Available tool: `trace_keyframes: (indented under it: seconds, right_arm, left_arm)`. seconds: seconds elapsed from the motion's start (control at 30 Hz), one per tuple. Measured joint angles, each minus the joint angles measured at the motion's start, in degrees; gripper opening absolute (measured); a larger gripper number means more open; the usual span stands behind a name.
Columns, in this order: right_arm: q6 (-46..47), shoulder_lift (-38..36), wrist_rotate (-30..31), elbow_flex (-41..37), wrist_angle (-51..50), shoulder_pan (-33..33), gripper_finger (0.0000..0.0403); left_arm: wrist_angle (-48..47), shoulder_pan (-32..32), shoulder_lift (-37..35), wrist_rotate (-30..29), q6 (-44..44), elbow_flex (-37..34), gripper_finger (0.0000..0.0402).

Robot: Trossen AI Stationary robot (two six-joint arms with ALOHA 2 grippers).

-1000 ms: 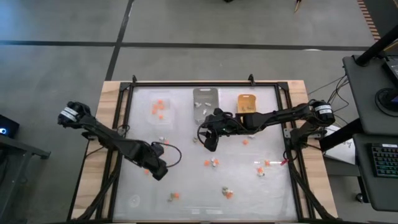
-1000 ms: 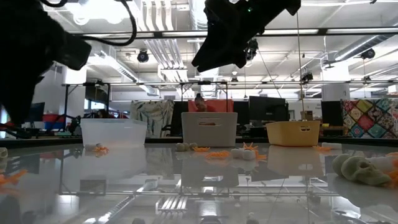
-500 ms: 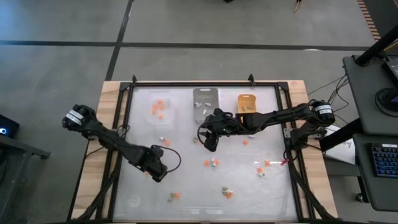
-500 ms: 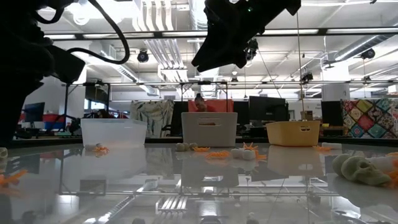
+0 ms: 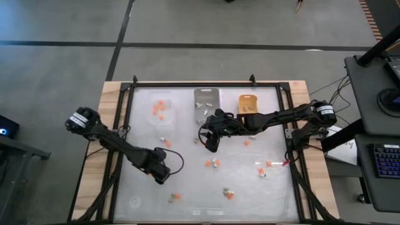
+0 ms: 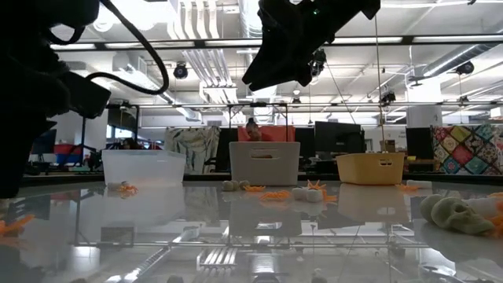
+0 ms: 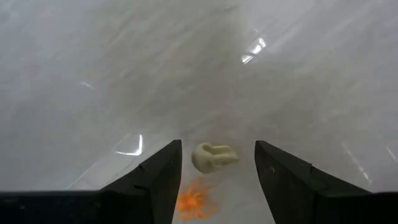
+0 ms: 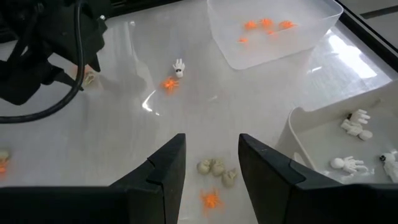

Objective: Sort Halloween decoration
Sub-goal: Put the cream white skull toy into the yellow bin

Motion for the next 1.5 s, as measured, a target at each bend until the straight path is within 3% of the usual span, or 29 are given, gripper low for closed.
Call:
trace_keyframes:
  seconds: [0.27,0.83,1.1,1.5]
  right_arm:
    - [0.2,0.0,0.0,0.0,0.0,0.0,0.0139]
    - [0.7,0.0,0.0,0.0,0.0,0.0,0.0139]
    - [0.6,-0.1,0.0,0.0,-1.0,0.0,0.0139]
    - [-0.7,-8.4,0.1,-2.0,-7.2,2.8,0.0139]
  left_arm:
    - [0.2,0.0,2.0,1.0,1.4,0.2,0.0180]
    - [0.4,0.0,1.7,1.3,2.1,0.1,0.0096]
    - [-0.2,0.0,1.2,1.0,5.8,0.9,0.0092]
    - [0.4,3.5,-5.1,-10.1,19.3,4.5,0.0091]
